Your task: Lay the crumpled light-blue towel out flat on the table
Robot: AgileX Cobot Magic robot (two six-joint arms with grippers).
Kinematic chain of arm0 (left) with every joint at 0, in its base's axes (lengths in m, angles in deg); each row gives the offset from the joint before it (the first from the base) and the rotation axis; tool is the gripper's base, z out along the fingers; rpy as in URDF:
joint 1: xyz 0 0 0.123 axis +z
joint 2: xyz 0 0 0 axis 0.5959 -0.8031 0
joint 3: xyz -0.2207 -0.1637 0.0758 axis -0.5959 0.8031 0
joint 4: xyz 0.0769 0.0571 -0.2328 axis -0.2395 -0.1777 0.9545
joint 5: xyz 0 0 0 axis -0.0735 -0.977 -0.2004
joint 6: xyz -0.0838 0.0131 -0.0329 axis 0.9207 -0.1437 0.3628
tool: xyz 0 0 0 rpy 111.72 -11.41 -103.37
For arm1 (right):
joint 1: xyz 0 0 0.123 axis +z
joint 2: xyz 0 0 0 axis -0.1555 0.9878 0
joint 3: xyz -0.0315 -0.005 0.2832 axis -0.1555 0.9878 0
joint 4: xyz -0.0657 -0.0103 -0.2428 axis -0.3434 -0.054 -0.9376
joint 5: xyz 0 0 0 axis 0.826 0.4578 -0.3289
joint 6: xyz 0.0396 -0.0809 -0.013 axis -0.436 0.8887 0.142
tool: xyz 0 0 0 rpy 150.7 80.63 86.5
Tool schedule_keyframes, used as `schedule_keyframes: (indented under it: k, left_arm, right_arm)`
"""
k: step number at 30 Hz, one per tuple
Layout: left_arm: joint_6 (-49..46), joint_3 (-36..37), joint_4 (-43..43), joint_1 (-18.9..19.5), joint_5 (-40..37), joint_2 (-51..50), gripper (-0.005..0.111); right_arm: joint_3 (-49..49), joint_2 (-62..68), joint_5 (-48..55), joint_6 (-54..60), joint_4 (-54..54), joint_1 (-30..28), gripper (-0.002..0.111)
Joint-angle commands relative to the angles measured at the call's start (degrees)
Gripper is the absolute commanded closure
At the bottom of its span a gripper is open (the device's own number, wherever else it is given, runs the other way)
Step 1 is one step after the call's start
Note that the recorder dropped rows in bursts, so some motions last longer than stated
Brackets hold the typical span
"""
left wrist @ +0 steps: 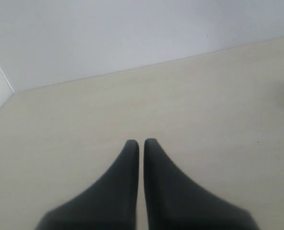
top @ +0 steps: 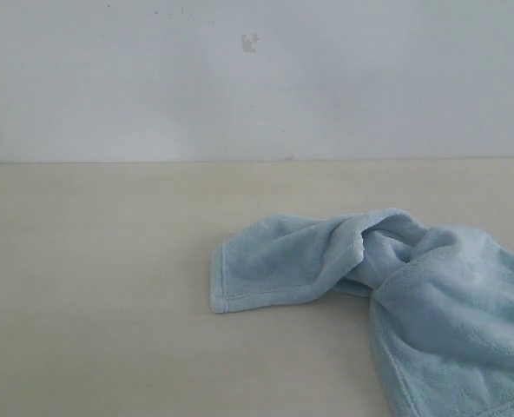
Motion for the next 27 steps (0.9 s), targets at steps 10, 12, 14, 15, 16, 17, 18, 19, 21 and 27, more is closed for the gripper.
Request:
schedule_keyframes:
  k: [10,12,14,15,16,17,18,19,21,27]
  left_arm:
    - [-0.32,0.21,-0.15,-0.21,0.22,0.15,0.103]
    - [-0.32,0.21,-0.15,-0.21,0.22,0.15,0.103]
    - [-0.32,0.21,-0.15,-0.21,0.22,0.15,0.103]
    - [-0.32,0.21,-0.15,-0.21,0.22,0.15,0.103]
    - [-0.32,0.21,-0.15,-0.21,0.22,0.15,0.103]
    - [-0.32,0.21,-0.15,-0.21,0.22,0.15,0.103]
    - [-0.32,0.21,-0.15,-0.21,0.22,0.15,0.103]
    - [-0.32,0.21,-0.15,-0.21,0.22,0.15,0.103]
    - [-0.32,0.21,-0.15,-0.21,0.22,0.15,0.103]
    - [-0.32,0.21,-0.15,-0.21,0.22,0.15,0.103]
  right_arm:
    - [0.01,-5.31,-8.13,26.02,4.22,28.76,0.053]
    - [0.01,-5.31,-6.27,27.81,4.22,33.38,0.053]
    - [0.01,-5.31,-3.79,29.99,3.74,38.05,0.053]
    - [0.01,-5.2,-3.01,31.03,3.14,39.99,0.053]
    - [0.01,-4.76,-2.02,31.49,2.75,41.38,0.053]
    - [0.01,-4.05,-1.32,31.26,2.65,41.99,0.053]
    - [0.01,-3.29,-0.59,30.19,2.65,42.31,0.053]
    - [0.01,-2.1,0.24,28.07,2.65,42.31,0.053]
    - [0.01,1.08,1.49,22.32,1.56,42.31,0.053]
    - [-0.29,12.35,3.22,17.3,-1.84,42.31,0.053]
